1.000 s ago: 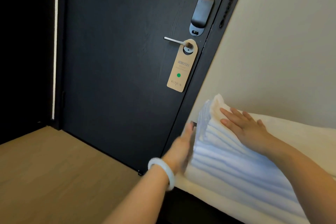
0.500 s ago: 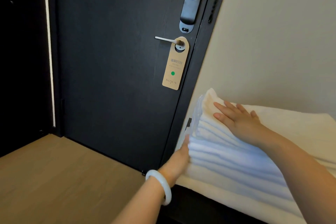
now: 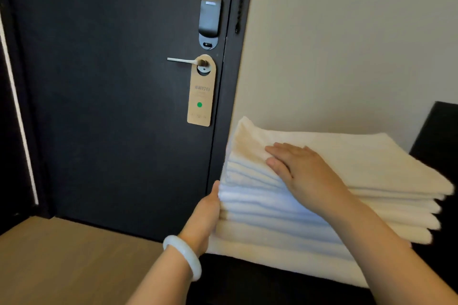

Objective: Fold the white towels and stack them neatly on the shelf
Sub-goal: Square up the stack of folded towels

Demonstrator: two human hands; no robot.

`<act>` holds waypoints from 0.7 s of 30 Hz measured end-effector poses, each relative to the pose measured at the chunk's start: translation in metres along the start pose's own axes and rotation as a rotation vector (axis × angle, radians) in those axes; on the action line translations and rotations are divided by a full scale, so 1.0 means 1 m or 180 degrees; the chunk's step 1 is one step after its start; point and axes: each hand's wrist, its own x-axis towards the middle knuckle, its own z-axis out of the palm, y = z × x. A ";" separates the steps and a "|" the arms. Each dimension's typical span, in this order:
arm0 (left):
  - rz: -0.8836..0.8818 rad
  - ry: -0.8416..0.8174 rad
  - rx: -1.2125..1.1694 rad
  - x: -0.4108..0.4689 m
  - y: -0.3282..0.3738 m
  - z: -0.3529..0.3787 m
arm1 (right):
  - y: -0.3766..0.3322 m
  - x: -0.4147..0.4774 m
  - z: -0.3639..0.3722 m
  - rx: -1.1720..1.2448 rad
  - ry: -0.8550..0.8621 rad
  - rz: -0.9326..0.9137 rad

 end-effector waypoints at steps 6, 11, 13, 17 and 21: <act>0.0333 0.0249 -0.0195 -0.019 0.005 0.023 | 0.049 -0.079 -0.014 -0.0332 0.0547 0.0966; 0.0441 0.0267 -0.0080 -0.029 0.001 0.030 | 0.072 -0.156 0.017 0.0856 0.1674 0.2247; 0.0499 0.0222 -0.0003 -0.023 -0.003 0.026 | 0.080 -0.169 0.034 0.1843 0.1897 0.2938; 0.0492 0.0173 0.0062 -0.019 -0.002 0.023 | 0.088 -0.179 0.060 0.2454 0.1772 0.3244; 0.0193 0.0038 0.0258 -0.021 0.012 0.024 | 0.096 -0.179 0.071 0.2637 0.1855 0.3232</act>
